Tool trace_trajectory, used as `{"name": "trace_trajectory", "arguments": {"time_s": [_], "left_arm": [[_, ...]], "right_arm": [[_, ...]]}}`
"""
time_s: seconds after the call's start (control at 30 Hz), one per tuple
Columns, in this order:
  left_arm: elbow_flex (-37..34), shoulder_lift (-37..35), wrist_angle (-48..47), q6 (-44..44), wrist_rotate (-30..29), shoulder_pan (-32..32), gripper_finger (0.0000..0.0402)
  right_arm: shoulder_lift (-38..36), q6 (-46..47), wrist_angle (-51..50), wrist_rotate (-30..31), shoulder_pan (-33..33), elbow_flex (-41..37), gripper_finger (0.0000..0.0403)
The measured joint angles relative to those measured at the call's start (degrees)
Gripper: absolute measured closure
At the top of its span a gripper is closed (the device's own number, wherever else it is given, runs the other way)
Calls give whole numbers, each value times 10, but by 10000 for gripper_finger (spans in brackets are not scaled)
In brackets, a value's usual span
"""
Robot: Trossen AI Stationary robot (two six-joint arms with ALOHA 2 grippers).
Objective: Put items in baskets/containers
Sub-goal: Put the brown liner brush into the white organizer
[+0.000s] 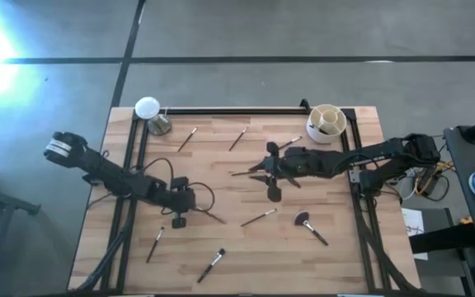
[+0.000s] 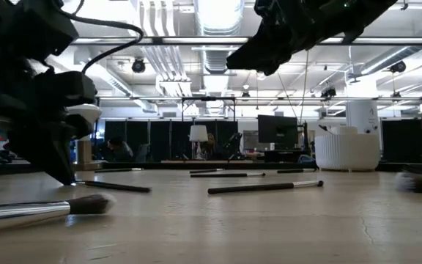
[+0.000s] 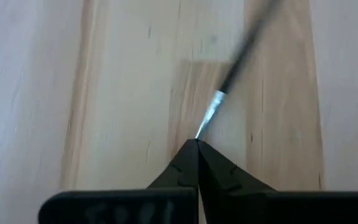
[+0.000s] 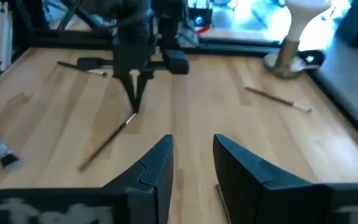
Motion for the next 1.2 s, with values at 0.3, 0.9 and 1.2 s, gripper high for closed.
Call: {"name": "trace_trajectory", "arguments": {"time_s": [0.3,0.9,1.2], "left_arm": [[-46,-9,159,-29,-31,-3,401],[-44,-8,235,-81,-188,-7,402],[-41,-9,260,-74,-194,-7,402]], "right_arm": [[137,80,32,69,38,44,264],[296,170,-64,69,62,213,215],[384,178,-82,69,60,286,207]]}}
